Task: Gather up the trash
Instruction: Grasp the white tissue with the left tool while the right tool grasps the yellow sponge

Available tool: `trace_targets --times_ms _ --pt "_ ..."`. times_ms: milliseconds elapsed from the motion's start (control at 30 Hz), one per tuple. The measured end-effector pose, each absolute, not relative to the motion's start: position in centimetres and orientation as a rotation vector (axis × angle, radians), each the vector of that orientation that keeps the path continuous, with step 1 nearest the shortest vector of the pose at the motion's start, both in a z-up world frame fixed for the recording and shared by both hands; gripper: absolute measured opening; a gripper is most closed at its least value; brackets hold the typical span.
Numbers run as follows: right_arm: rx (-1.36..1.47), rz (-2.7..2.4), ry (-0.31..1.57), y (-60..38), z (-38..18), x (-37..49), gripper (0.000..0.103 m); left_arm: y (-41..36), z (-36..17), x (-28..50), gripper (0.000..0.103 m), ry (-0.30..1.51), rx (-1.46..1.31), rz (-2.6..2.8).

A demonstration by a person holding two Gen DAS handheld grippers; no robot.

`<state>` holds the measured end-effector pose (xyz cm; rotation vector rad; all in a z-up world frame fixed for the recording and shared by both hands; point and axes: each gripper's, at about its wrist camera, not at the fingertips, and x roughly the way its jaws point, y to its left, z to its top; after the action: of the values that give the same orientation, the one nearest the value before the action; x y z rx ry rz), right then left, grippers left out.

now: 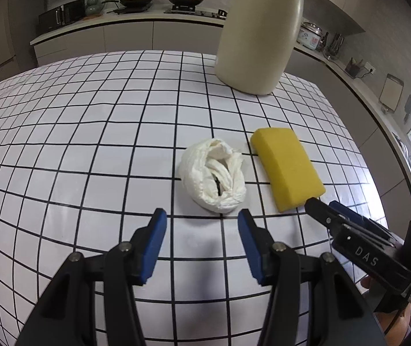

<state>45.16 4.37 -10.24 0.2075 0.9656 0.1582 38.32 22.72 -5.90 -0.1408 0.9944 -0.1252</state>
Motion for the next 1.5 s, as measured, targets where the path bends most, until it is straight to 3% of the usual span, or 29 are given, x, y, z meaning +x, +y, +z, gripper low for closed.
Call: trace_targets --times_ms 400,1000,1133,1400,1467,1500 --pt "0.195 0.216 0.932 6.0 -8.5 45.9 0.062 21.5 -6.2 40.2 0.053 1.004 -0.104 -0.148" --pt "0.169 0.231 0.941 8.0 -9.1 50.1 0.063 23.5 -8.1 43.3 0.056 1.012 -0.147 -0.145" --pt "0.165 0.248 0.931 8.6 -8.9 50.2 0.069 24.4 -8.1 43.1 0.056 1.015 -0.163 -0.137" --pt "0.115 0.248 0.968 9.8 -10.5 50.8 0.069 25.9 -8.3 43.1 0.056 1.006 -0.178 -0.105" --pt "0.097 0.242 0.956 9.9 -10.6 50.8 0.069 25.9 -8.4 43.2 0.053 0.999 -0.176 -0.103" --pt "0.092 0.243 0.954 9.9 -10.6 50.9 0.069 25.8 -8.3 43.1 0.045 0.997 -0.168 -0.101"
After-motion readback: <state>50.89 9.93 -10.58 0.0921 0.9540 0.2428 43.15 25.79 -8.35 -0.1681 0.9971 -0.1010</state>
